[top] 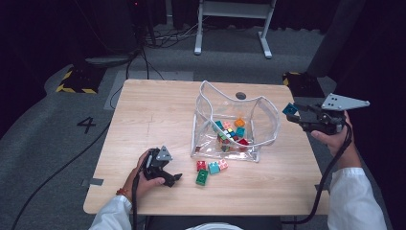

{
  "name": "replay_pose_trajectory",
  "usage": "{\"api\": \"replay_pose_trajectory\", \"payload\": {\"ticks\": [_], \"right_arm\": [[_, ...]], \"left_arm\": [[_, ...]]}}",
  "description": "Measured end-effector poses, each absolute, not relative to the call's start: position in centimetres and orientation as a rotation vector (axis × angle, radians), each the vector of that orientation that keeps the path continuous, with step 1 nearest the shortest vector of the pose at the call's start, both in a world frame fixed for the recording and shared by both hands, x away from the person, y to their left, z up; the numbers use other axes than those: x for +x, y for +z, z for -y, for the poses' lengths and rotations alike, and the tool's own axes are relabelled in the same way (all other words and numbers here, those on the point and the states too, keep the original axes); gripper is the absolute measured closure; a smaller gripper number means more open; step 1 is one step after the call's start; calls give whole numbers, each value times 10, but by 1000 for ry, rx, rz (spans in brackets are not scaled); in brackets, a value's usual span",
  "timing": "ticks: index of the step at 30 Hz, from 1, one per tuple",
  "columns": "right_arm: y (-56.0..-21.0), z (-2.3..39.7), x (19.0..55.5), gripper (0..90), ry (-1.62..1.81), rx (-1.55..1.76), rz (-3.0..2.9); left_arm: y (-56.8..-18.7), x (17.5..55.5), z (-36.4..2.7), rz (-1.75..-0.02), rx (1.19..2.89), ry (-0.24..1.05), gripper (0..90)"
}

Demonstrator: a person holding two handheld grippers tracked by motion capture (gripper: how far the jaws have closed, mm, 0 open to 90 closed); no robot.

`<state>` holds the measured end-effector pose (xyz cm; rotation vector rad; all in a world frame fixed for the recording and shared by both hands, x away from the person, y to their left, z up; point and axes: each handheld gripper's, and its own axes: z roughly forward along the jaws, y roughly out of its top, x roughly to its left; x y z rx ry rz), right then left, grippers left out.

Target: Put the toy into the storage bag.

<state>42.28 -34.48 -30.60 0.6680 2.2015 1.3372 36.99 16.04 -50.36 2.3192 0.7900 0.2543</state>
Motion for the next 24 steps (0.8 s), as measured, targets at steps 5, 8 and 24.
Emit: {"api": "replay_pose_trajectory", "payload": {"ticks": [5,8,24], "right_arm": [[-304,325,433,477,1333,647,-2240],[-304,311,439,477,1328,624,-2270],[-317,239,469,477,1152,468,-2489]], "left_arm": [[-504,370,-160,-790,2318,254,1],[-504,370,-160,-790,2319,254,1],[-504,370,-160,-790,2318,254,1]]}}
